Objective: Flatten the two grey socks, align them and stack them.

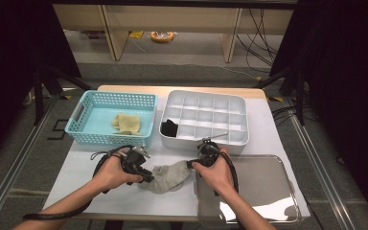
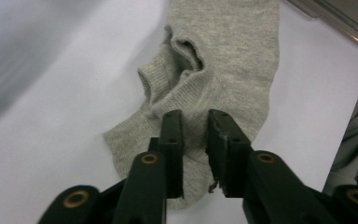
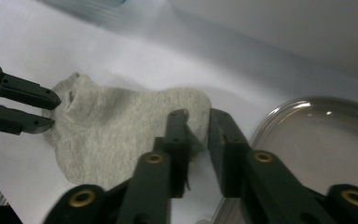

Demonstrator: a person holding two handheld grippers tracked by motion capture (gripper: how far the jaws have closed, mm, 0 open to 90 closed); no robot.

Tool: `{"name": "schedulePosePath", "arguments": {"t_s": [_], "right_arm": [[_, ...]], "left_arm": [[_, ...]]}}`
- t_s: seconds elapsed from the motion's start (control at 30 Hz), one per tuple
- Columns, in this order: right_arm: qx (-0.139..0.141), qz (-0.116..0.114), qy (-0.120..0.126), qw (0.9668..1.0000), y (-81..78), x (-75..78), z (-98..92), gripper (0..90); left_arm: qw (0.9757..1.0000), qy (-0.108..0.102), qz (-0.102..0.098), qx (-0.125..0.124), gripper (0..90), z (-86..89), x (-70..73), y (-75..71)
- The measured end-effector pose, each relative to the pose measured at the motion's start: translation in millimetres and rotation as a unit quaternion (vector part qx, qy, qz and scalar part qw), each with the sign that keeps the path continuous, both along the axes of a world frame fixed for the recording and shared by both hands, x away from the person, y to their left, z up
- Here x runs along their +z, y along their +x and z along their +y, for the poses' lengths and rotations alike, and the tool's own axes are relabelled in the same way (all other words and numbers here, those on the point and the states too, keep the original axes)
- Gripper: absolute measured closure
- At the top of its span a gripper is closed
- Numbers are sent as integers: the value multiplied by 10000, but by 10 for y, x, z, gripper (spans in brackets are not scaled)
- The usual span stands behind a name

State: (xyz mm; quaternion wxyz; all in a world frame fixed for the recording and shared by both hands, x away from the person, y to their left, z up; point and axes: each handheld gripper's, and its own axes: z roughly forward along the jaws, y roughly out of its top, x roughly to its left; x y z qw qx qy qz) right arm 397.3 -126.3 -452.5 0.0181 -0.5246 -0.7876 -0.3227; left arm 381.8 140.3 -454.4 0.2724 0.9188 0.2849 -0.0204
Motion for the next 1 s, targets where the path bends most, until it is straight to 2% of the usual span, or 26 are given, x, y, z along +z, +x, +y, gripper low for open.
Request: {"name": "schedulePosePath", "arguments": {"t_s": [0.1,0.2,0.33,0.37,0.4,0.43,0.47,0.5,0.53,0.57,0.6,0.63,0.7,0.83,1.0], "right_arm": [[81,8,-42,10000,-13,-11,3,847],[11,52,-14,10000,-32,-2,1,849],[33,47,-4,10000,-34,-9,-24,847],[33,47,-4,10000,-34,-9,-24,847],[17,49,11,10000,-49,-1,-28,844],[17,49,11,10000,-49,-1,-28,844],[2,47,3,10000,-54,-3,-32,844],[-10,62,11,10000,-56,-3,-31,844],[-9,55,7,10000,-55,-3,-33,846],[-11,56,6,10000,-56,-3,-33,849],[-11,56,6,10000,-56,-3,-33,849],[-20,71,-1,10000,-59,-4,-30,855],[-25,90,-11,10000,-62,-6,-30,856],[6,65,-39,10000,-67,-19,-43,858],[45,36,-54,10000,-68,-21,-47,860]], "left_arm": [[10000,-8,-39,-48,818,-24,15,-28],[10000,-39,-14,-17,863,-38,32,-36],[10000,-51,-64,-39,887,-31,37,-15],[9999,-135,-73,30,882,-29,43,-17],[9997,-164,-185,63,865,-3,85,-2],[9997,-164,-185,63,825,-3,85,-2],[9988,-248,-319,259,776,-6,100,-3],[9993,-81,-334,138,747,20,115,23],[9993,-81,-334,138,709,20,115,23],[9990,-217,-227,315,672,13,93,25],[9990,-217,-227,315,633,13,93,25],[9995,-125,-157,230,600,25,75,41],[9996,-107,-126,235,571,21,63,36],[9995,-42,59,309,523,-18,-12,-4],[9998,65,-12,187,544,-51,-45,-2]]}}
